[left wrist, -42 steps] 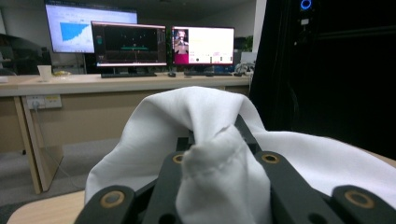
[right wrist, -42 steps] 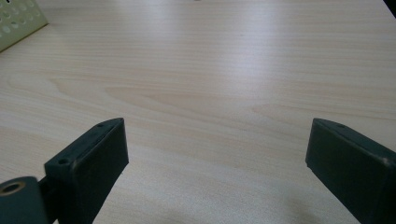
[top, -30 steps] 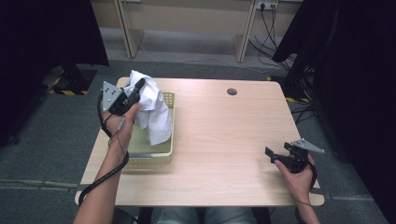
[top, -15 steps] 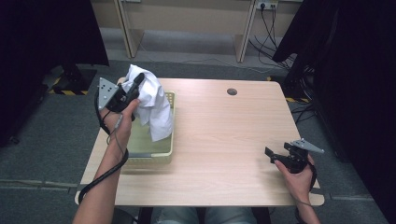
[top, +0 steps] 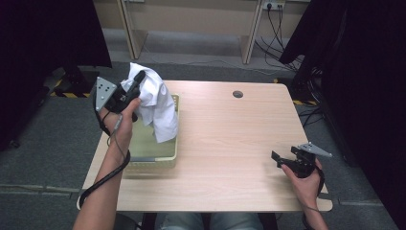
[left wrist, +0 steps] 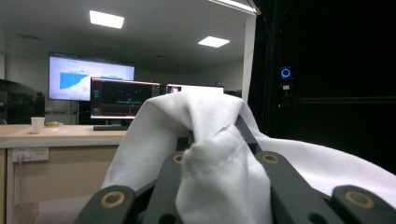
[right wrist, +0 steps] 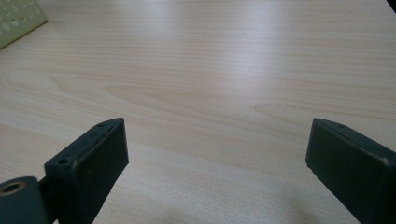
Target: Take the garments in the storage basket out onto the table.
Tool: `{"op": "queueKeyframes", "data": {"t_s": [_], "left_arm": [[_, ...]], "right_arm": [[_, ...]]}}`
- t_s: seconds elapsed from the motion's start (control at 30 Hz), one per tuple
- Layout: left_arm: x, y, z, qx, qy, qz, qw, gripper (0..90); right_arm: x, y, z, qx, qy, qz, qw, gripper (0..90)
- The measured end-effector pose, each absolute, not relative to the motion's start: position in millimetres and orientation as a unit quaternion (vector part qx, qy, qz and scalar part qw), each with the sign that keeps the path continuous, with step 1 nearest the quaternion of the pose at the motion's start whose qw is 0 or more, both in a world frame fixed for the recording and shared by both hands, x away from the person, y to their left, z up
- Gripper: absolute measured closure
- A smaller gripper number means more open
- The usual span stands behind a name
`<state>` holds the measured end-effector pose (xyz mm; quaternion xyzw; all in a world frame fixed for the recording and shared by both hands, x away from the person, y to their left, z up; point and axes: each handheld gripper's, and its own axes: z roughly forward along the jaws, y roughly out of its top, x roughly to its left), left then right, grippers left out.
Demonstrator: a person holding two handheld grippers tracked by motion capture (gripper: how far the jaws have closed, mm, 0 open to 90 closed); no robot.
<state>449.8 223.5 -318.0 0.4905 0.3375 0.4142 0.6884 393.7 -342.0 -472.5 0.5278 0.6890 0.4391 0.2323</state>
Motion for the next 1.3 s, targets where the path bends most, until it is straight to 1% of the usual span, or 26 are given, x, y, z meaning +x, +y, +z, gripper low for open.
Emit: {"op": "queueKeyframes", "data": {"t_s": [0.27,1.3], "left_arm": [[445,219,-300,0.488,0.318,0.422,0.695,82.9],[442,201,-286,0.481,0.291,0.411,0.718,82.8]], "right_arm": [[393,-342,-472,0.528,0.688,0.44,0.232,6.2],[394,-342,-472,0.527,0.689,0.44,0.232,6.2]]}}
